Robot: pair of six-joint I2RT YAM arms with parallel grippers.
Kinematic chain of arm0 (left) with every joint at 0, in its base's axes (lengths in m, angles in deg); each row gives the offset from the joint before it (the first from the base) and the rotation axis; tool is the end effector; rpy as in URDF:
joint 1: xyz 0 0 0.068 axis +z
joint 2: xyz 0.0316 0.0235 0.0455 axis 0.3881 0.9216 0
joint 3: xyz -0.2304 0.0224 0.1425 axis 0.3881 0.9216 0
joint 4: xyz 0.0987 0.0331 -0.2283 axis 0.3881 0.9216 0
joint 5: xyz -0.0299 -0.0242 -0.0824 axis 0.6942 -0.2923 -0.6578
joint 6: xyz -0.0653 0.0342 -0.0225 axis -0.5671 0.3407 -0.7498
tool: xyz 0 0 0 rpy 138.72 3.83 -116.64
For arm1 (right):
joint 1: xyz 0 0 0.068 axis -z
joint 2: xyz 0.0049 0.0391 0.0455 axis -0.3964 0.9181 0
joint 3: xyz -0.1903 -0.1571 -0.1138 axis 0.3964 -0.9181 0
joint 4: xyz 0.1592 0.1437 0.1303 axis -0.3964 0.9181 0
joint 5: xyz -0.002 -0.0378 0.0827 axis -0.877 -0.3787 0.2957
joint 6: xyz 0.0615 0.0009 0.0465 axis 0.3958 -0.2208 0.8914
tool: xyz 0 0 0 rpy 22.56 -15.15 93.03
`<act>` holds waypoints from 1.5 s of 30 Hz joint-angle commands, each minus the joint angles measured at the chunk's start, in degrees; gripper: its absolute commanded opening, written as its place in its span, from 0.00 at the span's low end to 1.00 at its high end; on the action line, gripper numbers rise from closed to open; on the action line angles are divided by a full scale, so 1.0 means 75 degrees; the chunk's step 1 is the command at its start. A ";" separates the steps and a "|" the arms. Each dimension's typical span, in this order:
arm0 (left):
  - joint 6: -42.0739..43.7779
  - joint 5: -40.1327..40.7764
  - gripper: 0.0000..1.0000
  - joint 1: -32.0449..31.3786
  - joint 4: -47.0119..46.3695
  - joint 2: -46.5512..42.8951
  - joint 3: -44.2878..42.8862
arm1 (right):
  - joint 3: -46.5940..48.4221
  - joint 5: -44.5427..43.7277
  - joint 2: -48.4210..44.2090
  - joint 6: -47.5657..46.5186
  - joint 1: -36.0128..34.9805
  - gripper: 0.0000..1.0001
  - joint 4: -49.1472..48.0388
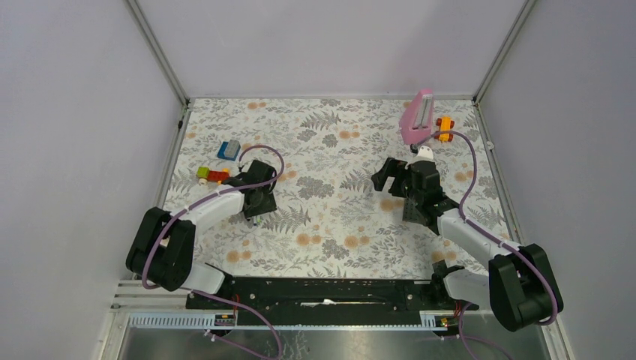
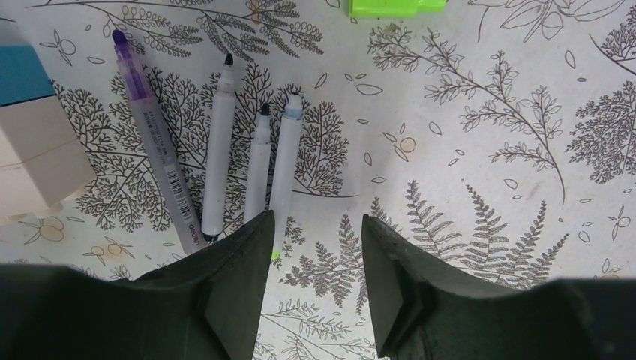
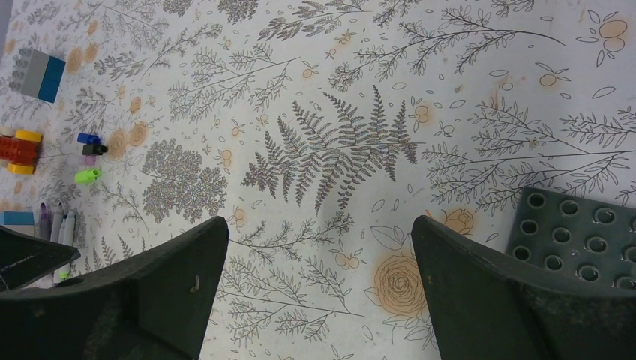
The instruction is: Insert the pens into the pen caps
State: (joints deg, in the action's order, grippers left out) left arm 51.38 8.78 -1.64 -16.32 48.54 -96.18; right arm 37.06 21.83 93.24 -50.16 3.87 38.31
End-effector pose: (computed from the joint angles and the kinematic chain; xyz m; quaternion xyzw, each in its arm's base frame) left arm 0.2389 -0.0910 0.1506 -0.1411 0.9628 0.0010 0.2306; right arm 0.2550 0.0912 0.2087 0.0418 0.8265 0.2210 0.5161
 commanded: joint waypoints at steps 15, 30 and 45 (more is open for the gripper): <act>-0.0111 0.0515 0.64 -0.0019 -0.0203 -0.0031 0.0053 | -0.0009 0.0134 -0.0148 0.0026 -0.0004 0.98 -0.0347; -0.0030 0.0167 0.40 -0.0052 -0.0509 0.0352 0.0164 | -0.0015 0.0134 -0.0156 0.0019 -0.0004 0.98 -0.0351; -0.0127 -0.0384 0.00 -0.0443 -0.0991 0.0562 0.0321 | -0.0025 0.0093 -0.0183 0.0052 -0.0005 0.98 -0.0335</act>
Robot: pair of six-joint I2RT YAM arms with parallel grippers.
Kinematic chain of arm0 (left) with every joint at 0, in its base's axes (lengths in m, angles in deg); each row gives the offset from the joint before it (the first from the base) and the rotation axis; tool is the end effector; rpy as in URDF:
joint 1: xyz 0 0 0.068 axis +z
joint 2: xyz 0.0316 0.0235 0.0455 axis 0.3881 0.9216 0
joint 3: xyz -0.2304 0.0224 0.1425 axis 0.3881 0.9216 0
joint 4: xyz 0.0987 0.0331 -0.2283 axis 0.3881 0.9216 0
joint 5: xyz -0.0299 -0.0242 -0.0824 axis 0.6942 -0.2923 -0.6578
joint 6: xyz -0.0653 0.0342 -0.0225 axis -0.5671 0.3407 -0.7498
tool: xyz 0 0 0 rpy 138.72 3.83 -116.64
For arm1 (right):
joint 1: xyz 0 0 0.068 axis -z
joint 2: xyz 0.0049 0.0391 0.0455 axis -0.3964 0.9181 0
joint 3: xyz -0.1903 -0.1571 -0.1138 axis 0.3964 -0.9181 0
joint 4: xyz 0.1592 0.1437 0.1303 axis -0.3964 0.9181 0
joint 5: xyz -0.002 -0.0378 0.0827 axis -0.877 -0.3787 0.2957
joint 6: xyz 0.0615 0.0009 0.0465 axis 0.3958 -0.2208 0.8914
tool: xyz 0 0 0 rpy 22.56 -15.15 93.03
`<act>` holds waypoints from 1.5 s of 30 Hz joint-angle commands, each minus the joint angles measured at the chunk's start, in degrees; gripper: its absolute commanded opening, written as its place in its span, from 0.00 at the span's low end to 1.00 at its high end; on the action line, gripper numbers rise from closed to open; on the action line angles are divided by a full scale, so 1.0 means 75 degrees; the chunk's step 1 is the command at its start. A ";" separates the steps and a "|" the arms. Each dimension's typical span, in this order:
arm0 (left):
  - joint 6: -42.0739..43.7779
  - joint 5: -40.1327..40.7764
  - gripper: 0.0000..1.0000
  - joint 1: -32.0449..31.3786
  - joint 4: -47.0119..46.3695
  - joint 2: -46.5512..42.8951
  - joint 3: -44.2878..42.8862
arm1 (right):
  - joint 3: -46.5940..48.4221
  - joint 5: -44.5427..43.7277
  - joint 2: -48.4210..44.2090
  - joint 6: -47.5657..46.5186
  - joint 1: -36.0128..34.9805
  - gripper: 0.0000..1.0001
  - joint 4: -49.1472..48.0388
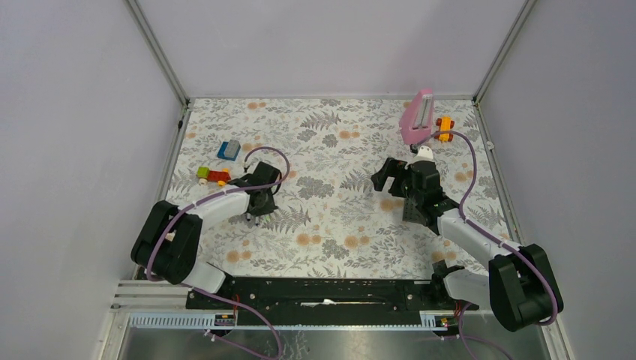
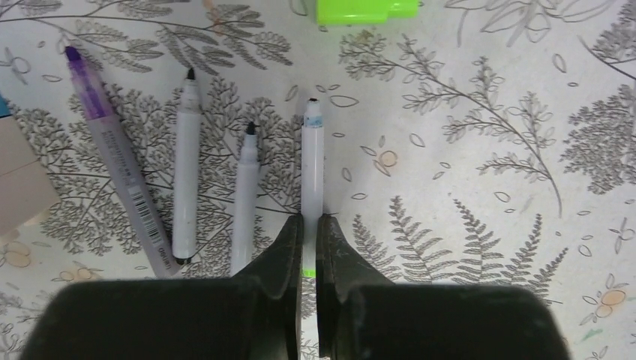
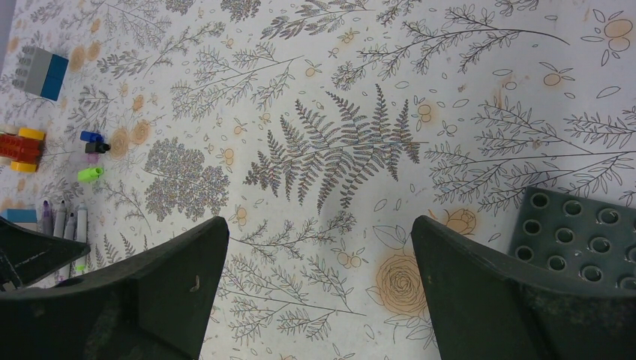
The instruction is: Insert the pens into the pen caps
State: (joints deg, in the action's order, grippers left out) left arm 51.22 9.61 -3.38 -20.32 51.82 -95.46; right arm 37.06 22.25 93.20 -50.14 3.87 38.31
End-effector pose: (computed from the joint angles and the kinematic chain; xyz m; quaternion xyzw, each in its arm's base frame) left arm 0.2432 -0.1008 0.1374 -0.1292 0.9636 0.0032 0.2342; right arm 0.2547 0.0917 0.2089 0.0398 0.8263 0.2240 0.5152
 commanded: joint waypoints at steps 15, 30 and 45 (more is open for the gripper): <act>-0.1190 -0.3868 0.00 -0.0511 -0.3523 -0.2520 0.1615 | -0.1284 0.4173 -0.1495 0.1675 -0.0191 0.98 -0.2895; -0.2780 -0.5480 0.00 -0.0512 -0.6393 -0.4107 0.2370 | -0.0833 0.4456 -0.0395 0.3488 -0.2209 0.74 -0.5208; -0.3495 -0.5858 0.00 -0.0512 -0.7973 -0.4582 0.3088 | 0.0029 0.3805 0.0856 0.3410 -0.3428 0.53 -0.5486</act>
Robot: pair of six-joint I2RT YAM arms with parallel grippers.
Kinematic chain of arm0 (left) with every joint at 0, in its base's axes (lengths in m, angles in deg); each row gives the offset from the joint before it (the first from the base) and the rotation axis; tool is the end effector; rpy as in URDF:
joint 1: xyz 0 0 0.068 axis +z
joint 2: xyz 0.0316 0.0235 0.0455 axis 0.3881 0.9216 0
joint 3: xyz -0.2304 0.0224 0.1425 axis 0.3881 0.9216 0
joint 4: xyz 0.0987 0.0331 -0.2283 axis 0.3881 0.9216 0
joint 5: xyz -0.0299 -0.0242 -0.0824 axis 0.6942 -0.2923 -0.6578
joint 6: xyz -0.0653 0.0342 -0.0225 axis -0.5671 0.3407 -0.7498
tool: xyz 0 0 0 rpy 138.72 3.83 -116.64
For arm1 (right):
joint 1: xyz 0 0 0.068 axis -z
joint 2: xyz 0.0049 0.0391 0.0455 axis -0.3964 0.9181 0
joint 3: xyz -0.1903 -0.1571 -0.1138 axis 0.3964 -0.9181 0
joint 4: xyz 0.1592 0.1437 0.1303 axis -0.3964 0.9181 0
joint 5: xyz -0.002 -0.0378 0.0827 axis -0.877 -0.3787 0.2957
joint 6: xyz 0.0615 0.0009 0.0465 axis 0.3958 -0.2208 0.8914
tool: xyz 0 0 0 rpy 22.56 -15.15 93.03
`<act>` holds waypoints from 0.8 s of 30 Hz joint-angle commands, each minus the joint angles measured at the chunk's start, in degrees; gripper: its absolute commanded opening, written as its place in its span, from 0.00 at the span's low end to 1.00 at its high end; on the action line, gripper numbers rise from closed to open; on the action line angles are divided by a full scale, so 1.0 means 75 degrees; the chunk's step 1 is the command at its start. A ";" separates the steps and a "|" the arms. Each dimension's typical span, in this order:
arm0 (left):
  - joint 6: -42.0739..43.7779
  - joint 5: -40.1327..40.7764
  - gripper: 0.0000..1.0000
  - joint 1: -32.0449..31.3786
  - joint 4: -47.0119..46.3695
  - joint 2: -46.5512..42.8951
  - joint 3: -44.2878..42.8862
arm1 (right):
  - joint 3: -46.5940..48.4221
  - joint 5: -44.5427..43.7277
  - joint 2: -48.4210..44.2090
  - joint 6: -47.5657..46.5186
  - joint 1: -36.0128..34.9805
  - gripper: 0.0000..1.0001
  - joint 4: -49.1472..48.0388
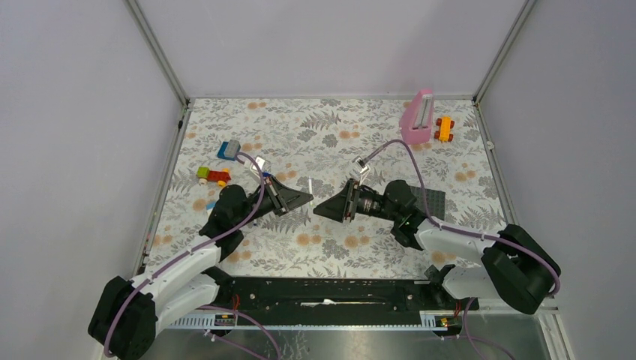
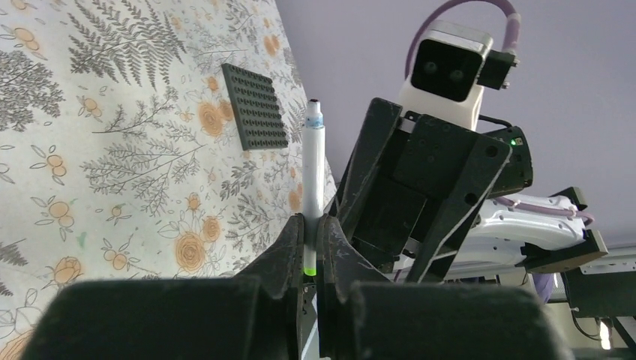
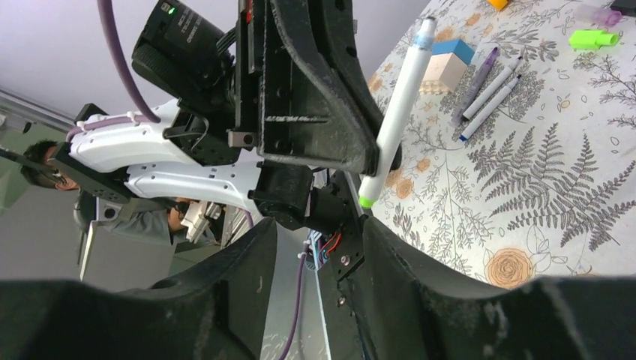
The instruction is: Insert the pens into the pen caps
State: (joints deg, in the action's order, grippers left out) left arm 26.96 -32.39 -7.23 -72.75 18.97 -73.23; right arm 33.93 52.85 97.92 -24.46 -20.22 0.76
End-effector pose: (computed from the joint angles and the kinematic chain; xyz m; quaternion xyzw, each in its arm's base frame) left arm 0.1758 -0.1361 0.2406 -0.0474 0.7279 -0.5974 0.3332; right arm 0.1751 0.2144 0.2567 -0.1627 0.6434 0.6568 0.3580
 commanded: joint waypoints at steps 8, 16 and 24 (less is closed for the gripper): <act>-0.0412 -0.0314 0.00 0.0001 -0.1203 -0.0355 0.0279 | 0.0562 -0.0528 0.0589 0.0002 -0.0331 0.46 -0.0493; -0.0396 -0.0328 0.00 0.0001 -0.1228 -0.0391 0.0344 | 0.0682 -0.0580 0.0792 0.0118 -0.0377 0.45 -0.0686; -0.0441 -0.0318 0.00 0.0001 -0.1268 -0.0364 0.0426 | 0.0798 -0.0650 0.0934 0.0182 -0.0410 0.38 -0.0652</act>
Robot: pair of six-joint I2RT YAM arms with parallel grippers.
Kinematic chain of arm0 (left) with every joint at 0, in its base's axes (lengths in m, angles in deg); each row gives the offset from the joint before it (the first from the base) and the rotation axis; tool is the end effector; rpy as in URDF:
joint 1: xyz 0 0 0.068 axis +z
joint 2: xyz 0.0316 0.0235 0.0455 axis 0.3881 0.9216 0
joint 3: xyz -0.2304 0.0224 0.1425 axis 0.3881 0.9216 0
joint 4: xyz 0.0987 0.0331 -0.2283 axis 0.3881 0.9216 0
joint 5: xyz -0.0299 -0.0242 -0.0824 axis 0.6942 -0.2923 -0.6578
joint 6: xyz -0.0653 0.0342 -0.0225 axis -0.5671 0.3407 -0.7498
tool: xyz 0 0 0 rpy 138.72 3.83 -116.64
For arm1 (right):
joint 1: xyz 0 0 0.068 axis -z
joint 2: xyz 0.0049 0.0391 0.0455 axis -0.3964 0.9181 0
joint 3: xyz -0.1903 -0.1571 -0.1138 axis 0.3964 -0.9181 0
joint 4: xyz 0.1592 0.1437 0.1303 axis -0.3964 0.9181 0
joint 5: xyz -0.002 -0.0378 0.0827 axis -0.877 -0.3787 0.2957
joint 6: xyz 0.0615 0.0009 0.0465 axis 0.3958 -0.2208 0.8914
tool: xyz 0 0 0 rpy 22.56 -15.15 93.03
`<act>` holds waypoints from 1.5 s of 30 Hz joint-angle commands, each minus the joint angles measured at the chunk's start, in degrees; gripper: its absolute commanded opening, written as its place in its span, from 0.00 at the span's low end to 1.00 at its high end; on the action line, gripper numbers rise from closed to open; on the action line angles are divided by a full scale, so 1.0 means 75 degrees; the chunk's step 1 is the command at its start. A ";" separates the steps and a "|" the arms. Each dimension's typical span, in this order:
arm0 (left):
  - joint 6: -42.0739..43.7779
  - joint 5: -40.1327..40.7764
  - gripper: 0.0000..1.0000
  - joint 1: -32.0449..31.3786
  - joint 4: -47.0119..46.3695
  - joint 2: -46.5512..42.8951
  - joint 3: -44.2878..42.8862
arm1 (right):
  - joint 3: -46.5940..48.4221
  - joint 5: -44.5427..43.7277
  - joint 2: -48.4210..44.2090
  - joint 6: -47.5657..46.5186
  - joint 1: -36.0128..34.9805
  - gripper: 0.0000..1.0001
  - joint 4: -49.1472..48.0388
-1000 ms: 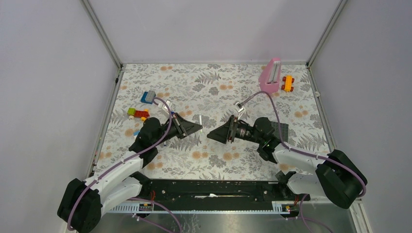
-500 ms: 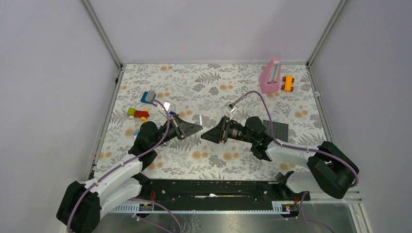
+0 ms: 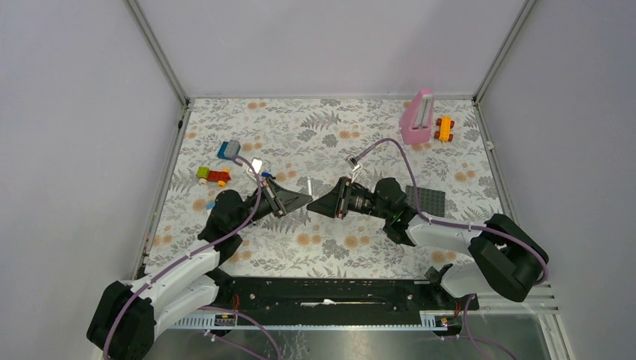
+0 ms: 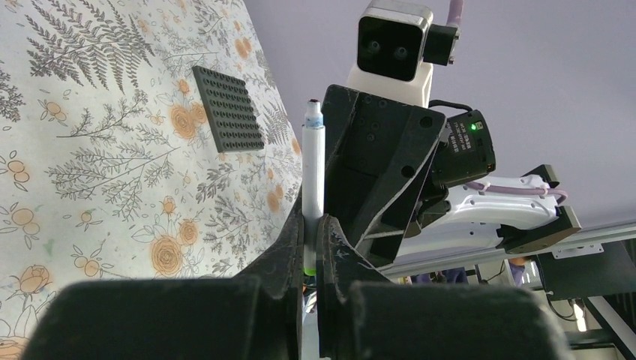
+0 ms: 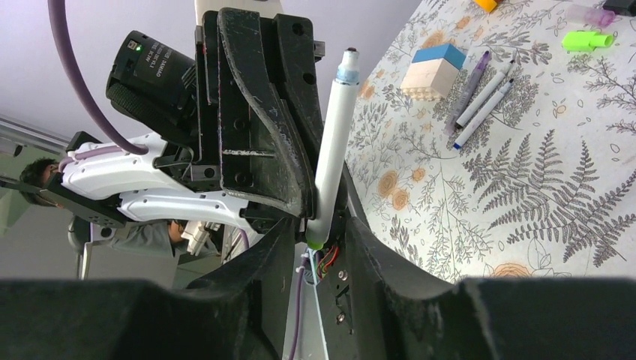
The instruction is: Insert the pens into the pen caps
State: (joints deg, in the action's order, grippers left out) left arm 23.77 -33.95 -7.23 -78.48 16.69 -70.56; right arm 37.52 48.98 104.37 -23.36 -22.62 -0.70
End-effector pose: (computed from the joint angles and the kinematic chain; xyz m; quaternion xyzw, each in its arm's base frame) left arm 0.1671 -0.1329 0.2448 -0.0408 0.6993 -0.6299 0.3353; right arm 0.1859 0.2366 0.2511 -0.1426 0.6546 0.6540 0.3514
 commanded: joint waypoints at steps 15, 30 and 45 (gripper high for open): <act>-0.0016 0.0185 0.03 0.0001 -0.0378 -0.0251 0.0254 | 0.0585 -0.0045 0.0441 0.0219 -0.0116 0.00 -0.0244; -0.0026 0.0695 0.60 0.0001 -0.0008 -0.0891 0.0341 | 0.0616 0.0473 0.0294 -0.0062 -0.0192 0.00 0.0055; 0.0534 0.0749 0.43 0.0001 0.0761 -0.0769 -0.0245 | 0.1101 0.1264 -0.0068 -0.1280 -0.0290 0.00 0.1913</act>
State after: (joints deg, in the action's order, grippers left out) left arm 25.94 -28.92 -7.12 -71.31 10.94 -69.32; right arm 42.78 56.52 105.94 -28.28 -24.09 9.33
